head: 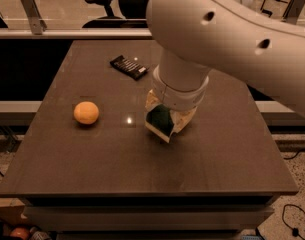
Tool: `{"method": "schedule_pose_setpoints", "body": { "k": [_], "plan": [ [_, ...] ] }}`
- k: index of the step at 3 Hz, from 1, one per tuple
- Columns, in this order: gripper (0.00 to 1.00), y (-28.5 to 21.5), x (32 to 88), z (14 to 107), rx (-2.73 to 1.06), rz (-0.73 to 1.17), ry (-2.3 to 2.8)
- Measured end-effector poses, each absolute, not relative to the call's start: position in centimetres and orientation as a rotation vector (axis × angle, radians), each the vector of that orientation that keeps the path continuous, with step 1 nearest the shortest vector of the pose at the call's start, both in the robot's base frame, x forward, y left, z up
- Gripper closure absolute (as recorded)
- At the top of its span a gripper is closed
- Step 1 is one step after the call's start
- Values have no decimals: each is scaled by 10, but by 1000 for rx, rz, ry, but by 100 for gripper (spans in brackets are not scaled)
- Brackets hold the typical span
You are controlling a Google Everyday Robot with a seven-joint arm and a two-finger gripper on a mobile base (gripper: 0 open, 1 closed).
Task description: Move sponge near rxbar chocolate
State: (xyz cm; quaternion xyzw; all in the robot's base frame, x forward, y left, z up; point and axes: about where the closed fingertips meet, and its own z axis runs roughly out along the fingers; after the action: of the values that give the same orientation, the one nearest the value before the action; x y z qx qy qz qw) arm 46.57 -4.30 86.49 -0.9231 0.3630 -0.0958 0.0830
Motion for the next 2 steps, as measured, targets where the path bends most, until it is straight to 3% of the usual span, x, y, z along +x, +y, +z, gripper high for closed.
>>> {"method": "schedule_pose_setpoints", "body": {
  "k": [2],
  "plan": [
    [100, -72, 497, 884, -2664, -311, 1104]
  ]
}}
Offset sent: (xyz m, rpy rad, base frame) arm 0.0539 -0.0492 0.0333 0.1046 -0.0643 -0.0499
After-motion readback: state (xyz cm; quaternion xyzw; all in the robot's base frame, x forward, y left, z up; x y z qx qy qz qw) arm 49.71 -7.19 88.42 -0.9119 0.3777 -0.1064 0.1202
